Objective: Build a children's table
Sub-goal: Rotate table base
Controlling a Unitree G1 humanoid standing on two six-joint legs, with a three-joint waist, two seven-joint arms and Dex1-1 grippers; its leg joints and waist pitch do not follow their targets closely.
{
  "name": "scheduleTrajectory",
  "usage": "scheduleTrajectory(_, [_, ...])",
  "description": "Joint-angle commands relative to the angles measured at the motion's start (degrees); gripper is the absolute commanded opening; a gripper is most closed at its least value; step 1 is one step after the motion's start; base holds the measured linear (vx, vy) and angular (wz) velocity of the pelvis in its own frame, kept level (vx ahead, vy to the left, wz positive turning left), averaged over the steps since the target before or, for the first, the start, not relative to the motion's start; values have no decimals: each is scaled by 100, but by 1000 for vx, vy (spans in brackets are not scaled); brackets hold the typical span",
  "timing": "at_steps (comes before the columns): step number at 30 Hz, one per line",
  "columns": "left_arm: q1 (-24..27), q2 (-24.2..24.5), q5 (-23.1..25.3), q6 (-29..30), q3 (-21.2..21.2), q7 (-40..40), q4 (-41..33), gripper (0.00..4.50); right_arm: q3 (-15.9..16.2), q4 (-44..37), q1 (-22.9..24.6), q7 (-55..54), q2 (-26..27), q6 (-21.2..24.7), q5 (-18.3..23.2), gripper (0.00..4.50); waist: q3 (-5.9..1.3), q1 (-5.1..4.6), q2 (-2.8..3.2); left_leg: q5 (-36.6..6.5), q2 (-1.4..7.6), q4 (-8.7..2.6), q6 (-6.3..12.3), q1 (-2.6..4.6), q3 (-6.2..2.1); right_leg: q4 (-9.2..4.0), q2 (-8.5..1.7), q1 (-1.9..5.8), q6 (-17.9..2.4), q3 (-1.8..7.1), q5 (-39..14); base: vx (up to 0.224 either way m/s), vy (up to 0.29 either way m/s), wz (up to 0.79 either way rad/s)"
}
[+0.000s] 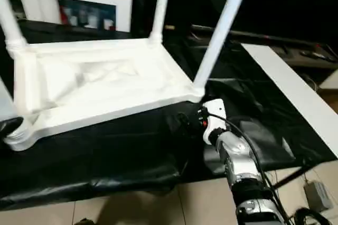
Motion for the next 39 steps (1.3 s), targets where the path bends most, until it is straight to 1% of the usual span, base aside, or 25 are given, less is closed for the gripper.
scheduleTrajectory(1, [-380, -260, -227, 119, -348, 89, -305, 450, -42, 375, -228, -366, -11, 65, -184, 441, -244, -3, 291, -3294, 125, -575, -672, 226, -101, -516, -290, 1, -837, 171, -2435, 0, 0, 0])
scheduleTrajectory(3, [-570, -351, -300, 154, -481, 135, -374, 450, -37, 526, -332, -547, 31, 95, -274, 441, -243, 25, 350, -3270, 111, -554, -731, 276, -57, -504, -263, -51, -923, 179, -2166, 0, 0, 0])
scheduleTrajectory(4, [-570, -351, -300, 154, -481, 135, -374, 450, -37, 526, -332, -547, 31, 95, -274, 441, -241, 21, 335, -3302, 108, -553, -731, 269, -58, -506, -254, -46, -903, 175, -2193, 0, 0, 0])
scheduleTrajectory(5, [-759, -466, -344, 202, -662, 170, -479, 450, -57, 757, -473, -743, 86, 156, -307, 441, -265, 46, 369, -3251, 111, -555, -736, 266, -68, -481, -273, -15, -887, 179, -2134, 0, 0, 0])
scheduleTrajectory(6, [-1041, -600, -443, 345, -953, 144, -654, 450, -100, 1103, -703, -948, 209, 260, -288, 441, -278, 54, 459, -3208, 107, -561, -795, 291, -66, -471, -244, -24, -925, 169, -1921, 0, 0, 0])
scheduleTrajectory(7, [-1124, -623, -449, 394, -1048, 128, -700, 450, -110, 1204, -772, -993, 255, 275, -280, 441, -271, 68, 432, -3244, 110, -552, -800, 312, -48, -473, -234, -46, -945, 166, -1879, 0, 0, 0])
scheduleTrajectory(8, [-1147, -629, -451, 408, -1074, 124, -713, 450, -112, 1231, -791, -1005, 267, 280, -278, 441, -272, 108, 455, -3301, 100, -541, -785, 319, -37, -475, -237, -45, -954, 166, -1894, 0, 0, 0])
scheduleTrajectory(9, [-1245, -621, -478, 519, -1182, 60, -753, 450, -115, 1354, -886, -1061, 354, 264, -271, 441, -288, 181, 675, -3227, 90, -557, -822, 279, -92, -415, -283, 28, -983, 174, -1801, 0, 0, 0])
scheduleTrajectory(10, [-1245, -621, -478, 519, -1182, 60, -753, 450, -115, 1354, -886, -1061, 354, 264, -271, 441, -268, 144, 575, -3195, 100, -571, -805, 256, -61, -460, -256, 16, -966, 168, -1788, 0, 0, 0])
scheduleTrajectory(11, [-1274, -587, -488, 597, -1249, 5, -789, 450, -124, 1424, -933, -1082, 425, 256, -253, 441, -306, 186, 637, -2946, 88, -558, -801, 229, -84, -381, -274, 92, -1026, 167, -1569, 0, 0, 0])
scheduleTrajectory(15, [-1306, -385, -619, 983, -1420, -185, -1006, 450, -123, 1688, -1080, -1179, 685, 146, -249, 441, -296, 186, 722, -2503, 68, -522, -678, 182, -32, -383, -273, 112, -1143, 197, -1430, 0, 0, 0])
scheduleTrajectory(18, [-1353, -369, -840, 1193, -1564, -242, -1239, 450, -165, 1844, -1195, -1119, 770, 96, -237, 441, -316, 188, 715, -2256, 75, -513, -599, 177, -11, -374, -275, 128, -1164, 201, -1428, 0, 0, 0])
scheduleTrajectory(19, [-1375, -423, -999, 1307, -1657, -260, -1411, 450, -175, 1890, -1250, -1030, 794, 66, -219, 441, -313, 177, 674, -2196, 76, -511, -574, 174, 3, -374, -267, 126, -1180, 202, -1401, 0, 0, 0])
scheduleTrajectory(20, [-1392, -449, -1037, 1354, -1681, -264, -1462, 450, -185, 1943, -1288, -1010, 802, 44, -212, 441, -312, 192, 743, -2124, 86, -518, -574, 169, -3, -361, -276, 130, -1215, 201, -1340, 0, 0, 0])
scheduleTrajectory(21, [-1407, -517, -1096, 1398, -1751, -259, -1568, 450, -167, 1985, -1327, -952, 796, 18, -228, 441, -310, 182, 749, -2103, 88, -523, -585, 162, -4, -358, -268, 133, -1224, 196, -1307, 0, 0, 0])
scheduleTrajectory(22, [-1436, -626, -1154, 1445, -1877, -237, -1705, 450, -127, 2037, -1381, -843, 777, 5, -260, 441, -310, 167, 624, -2049, 100, -525, -560, 160, 12, -360, -251, 142, -1214, 189, -1298, 0, 0, 0])
scheduleTrajectory(23, [-1436, -626, -1154, 1445, -1877, -237, -1705, 450, -127, 2037, -1381, -843, 777, 5, -260, 441, -302, 185, 692, -2033, 91, -527, -579, 155, 5, -356, -265, 146, -1184, 188, -1369, 0, 0, 0])
scheduleTrajectory(24, [-1453, -670, -1155, 1445, -1923, -219, -1733, 450, -110, 2043, -1393, -815, 769, 16, -273, 441, -300, 155, 687, -2080, 87, -538, -591, 140, 0, -365, -256, 156, -1127, 188, -1439, 0, 0, 0])
scheduleTrajectory(27, [-1633, -909, -1084, 1403, -2179, -126, -1750, 450, -40, 2124, -1496, -666, 741, 37, -352, 441, -297, 135, 561, -2058, 94, -531, -557, 150, 22, -395, -258, 143, -1031, 197, -1634, 0, 0, 0])
scheduleTrajectory(29, [-1853, -1152, -941, 1318, -2406, -97, -1641, 450, 55, 2176, -1586, -430, 721, 21, -429, 441, -305, 141, 591, -2069, 102, -522, -593, 176, 21, -406, -272, 120, -982, 203, -1745, 0, 0, 0])
scheduleTrajectory(31, [-1866, -1168, -933, 1312, -2420, -95, -1633, 450, 61, 2176, -1589, -414, 720, 21, -432, 441, -291, 129, 565, -2111, 98, -536, -617, 141, 11, -404, -265, 137, -952, 200, -1740, 0, 0, 0])
scheduleTrajectory(32, [-1967, -1293, -864, 1265, -2528, -84, -1570, 450, 111, 2173, -1612, -287, 713, 17, -460, 441, -297, 123, 485, -2096, 96, -533, -595, 138, 14, -404, -258, 145, -909, 193, -1809, 0, 0, 0])
scheduleTrajectory(34, [-2107, -1467, -791, 1242, -2731, -89, -1509, 450, 179, 2171, -1648, -41, 716, -24, -511, 441, -302, 132, 498, -1999, 105, -523, -588, 139, 15, -407, -282, 144, -930, 205, -1725, 0, 0, 0])
scheduleTrajectory(36, [-2255, -1651, -737, 1251, -2923, -54, -1420, 450, 281, 2172, -1669, 284, 735, -69, -581, 441, -303, 109, 406, -1941, 107, -516, -557, 124, 31, -413, -277, 141, -920, 206, -1751, 0, 0, 0])
scheduleTrajectory(39, [-2464, -1880, -638, 1225, -3204, -56, -1278, 450, 462, 2163, -1665, 691, 771, -103, -700, 441, -308, 90, 405, -1903, 115, -526, -571, 116, 15, -403, -273, 158, -943, 196, -1660, 0, 0, 0])
